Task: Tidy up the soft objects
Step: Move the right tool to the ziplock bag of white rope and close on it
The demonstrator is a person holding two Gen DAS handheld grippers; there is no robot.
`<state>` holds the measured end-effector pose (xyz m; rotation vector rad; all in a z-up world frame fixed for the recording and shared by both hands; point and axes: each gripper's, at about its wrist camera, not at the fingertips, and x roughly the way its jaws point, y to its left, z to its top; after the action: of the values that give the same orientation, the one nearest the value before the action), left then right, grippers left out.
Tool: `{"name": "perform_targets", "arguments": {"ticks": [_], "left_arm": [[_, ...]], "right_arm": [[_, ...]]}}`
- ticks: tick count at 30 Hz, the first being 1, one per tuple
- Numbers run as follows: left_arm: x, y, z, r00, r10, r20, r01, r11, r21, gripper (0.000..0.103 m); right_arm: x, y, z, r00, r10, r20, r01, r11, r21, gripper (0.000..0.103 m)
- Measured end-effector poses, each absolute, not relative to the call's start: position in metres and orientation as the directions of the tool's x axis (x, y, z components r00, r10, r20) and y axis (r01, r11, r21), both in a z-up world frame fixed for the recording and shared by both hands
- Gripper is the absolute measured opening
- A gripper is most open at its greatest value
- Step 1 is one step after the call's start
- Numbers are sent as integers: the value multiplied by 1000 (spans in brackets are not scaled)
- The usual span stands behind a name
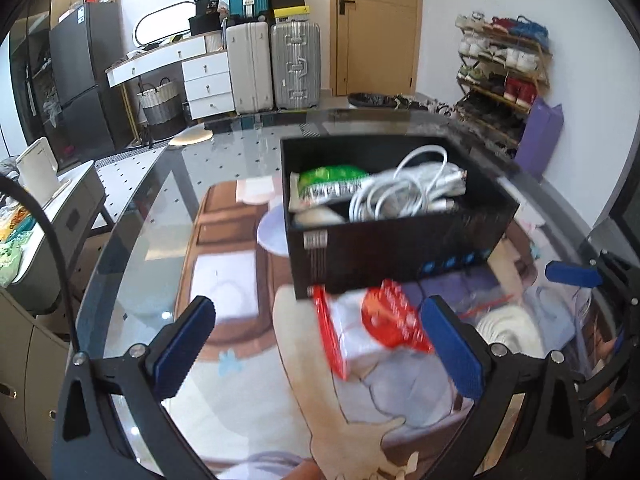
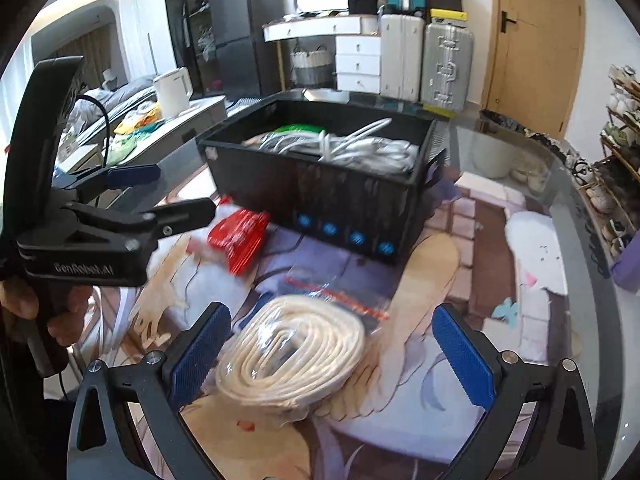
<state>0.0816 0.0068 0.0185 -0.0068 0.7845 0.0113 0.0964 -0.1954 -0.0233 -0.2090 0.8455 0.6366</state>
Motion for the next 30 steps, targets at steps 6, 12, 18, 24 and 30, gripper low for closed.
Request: {"name": "perform_targets", "arguments": {"ticks": [6,12,18,24,30], "left_arm": [[76,3,6,694,25,-719,-13,1000,21,103],[74,0,2,697,18,-717,-15,1000,11,103],[73,-2,0,698,15,-716,-13,1000,9,103],[72,-4,1,700,15,-714,-7,1000,15,103],[72,-4,2,699,11,-715,-3,1000,12,103]], "right_arm": [[94,-194,-32,450,450,-772,-613,784,100,102],[94,-188,-44,412,438,-799,-623,776,104,102],[95,-191,-51,401,407,-821,-618,782,86,102],[106,-212,-49,412,396,-821,-583,807,96,102],[112,-219,-49,412,405,-816,-565,816,119,102]]}}
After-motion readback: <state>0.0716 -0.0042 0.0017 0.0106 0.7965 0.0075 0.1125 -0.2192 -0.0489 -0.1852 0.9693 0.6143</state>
